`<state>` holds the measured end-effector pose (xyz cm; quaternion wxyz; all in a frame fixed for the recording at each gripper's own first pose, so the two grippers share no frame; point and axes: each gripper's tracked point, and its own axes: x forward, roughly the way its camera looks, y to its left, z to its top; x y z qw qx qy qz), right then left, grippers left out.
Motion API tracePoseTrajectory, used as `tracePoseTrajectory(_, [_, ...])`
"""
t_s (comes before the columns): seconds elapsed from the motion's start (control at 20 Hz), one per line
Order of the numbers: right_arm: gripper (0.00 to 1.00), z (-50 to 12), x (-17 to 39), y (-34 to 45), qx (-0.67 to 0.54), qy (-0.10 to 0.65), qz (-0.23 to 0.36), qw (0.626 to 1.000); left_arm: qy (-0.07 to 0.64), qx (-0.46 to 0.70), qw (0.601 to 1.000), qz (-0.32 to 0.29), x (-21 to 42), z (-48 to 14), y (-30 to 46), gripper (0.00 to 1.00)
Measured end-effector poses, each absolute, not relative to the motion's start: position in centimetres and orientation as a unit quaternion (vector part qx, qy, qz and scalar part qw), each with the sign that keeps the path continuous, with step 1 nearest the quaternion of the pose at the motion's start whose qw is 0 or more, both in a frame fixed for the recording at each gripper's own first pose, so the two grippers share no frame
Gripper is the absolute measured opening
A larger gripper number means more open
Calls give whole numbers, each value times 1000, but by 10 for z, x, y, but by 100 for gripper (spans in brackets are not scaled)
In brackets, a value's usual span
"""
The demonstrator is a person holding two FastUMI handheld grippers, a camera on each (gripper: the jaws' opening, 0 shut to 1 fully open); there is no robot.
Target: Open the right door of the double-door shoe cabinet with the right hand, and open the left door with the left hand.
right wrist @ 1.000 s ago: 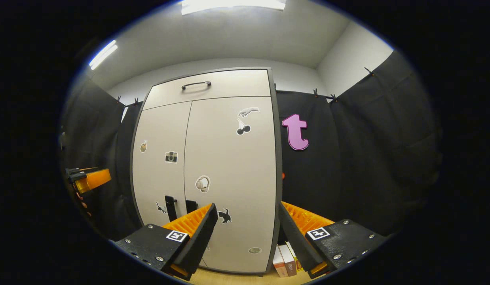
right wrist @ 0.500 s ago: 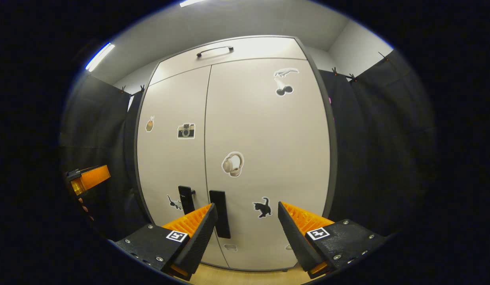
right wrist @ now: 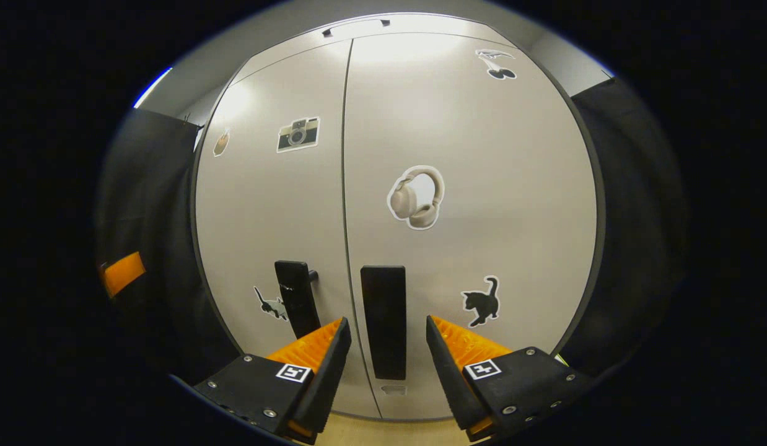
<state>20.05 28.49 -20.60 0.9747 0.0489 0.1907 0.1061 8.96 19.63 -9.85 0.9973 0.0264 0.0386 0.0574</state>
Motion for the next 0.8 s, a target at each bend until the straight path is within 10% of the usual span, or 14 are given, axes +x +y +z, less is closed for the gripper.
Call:
tracePoseTrajectory(0.4, [36,-217,213,285,52,192,69,978,41,14,997,62,86,-103,206,96])
tracePoseTrajectory(0.8, [19,-213,196,282,74,196,90,974,40,39,997,57,72,-96,185,95])
